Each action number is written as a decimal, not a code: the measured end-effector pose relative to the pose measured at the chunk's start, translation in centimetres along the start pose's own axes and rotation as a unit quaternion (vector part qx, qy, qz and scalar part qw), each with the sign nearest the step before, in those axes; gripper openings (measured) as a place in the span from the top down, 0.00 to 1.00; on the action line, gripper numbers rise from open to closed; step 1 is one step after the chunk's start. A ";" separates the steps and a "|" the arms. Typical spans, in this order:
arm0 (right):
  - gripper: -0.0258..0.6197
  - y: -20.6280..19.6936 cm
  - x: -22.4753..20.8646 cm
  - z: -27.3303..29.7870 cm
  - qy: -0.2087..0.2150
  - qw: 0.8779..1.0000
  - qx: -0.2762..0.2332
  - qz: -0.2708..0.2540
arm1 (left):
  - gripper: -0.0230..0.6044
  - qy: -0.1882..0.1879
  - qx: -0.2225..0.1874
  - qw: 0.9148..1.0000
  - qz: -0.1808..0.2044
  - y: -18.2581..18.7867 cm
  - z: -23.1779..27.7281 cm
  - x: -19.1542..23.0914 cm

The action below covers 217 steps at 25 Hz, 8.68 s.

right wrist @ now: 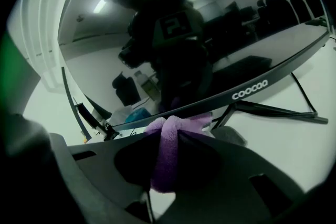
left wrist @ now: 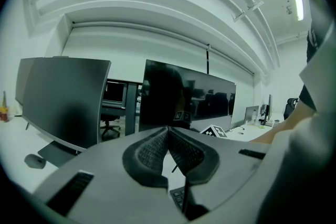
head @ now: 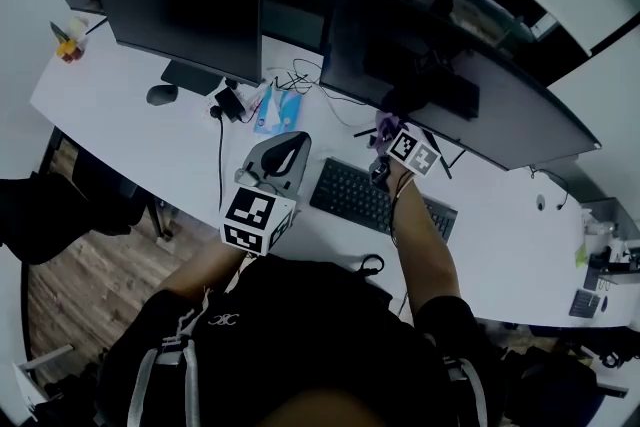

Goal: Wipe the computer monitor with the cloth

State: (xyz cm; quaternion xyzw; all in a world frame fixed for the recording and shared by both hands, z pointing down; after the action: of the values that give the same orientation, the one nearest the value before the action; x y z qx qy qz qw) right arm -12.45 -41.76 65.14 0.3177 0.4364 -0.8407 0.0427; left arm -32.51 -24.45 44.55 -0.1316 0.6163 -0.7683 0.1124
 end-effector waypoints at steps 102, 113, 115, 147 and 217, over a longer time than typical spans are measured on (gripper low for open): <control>0.83 17.2 34.2 -8.9 0.210 0.924 -0.206 -0.244 | 0.94 0.019 -0.019 1.000 -0.011 0.4 -3.7 -0.2; 0.83 20.7 32.4 -13.2 0.202 0.918 -0.239 -0.243 | 0.94 0.005 -0.024 1.000 -0.010 1.2 -2.1 -3.1; 0.83 21.5 31.4 -14.2 0.196 0.918 -0.246 -0.241 | 0.94 -0.004 -0.023 1.000 -0.008 1.3 -1.7 -4.3; 0.82 28.8 17.3 -24.8 -0.089 0.884 -0.227 -0.400 | 0.94 -0.056 -0.011 0.998 0.011 1.4 0.9 -13.8; 0.84 11.6 -4.1 -46.3 -0.091 0.906 -0.341 -0.233 | 0.94 -0.109 0.007 0.992 0.063 1.2 3.7 -26.3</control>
State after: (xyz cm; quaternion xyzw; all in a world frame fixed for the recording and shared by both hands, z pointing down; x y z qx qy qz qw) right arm 17.85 -14.49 39.95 0.0954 0.7522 -0.6519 -0.0087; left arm -6.51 -19.28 42.42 -0.1752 0.6019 -0.7450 0.2281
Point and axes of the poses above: the fingertips, and each gripper's own axes: z forward along the fingers, x to its left, y out of its top, the point moved 1 cm from there along -z, backward along the fingers, and after that the axes turned 7 degrees about y, right-handed, at the moved point
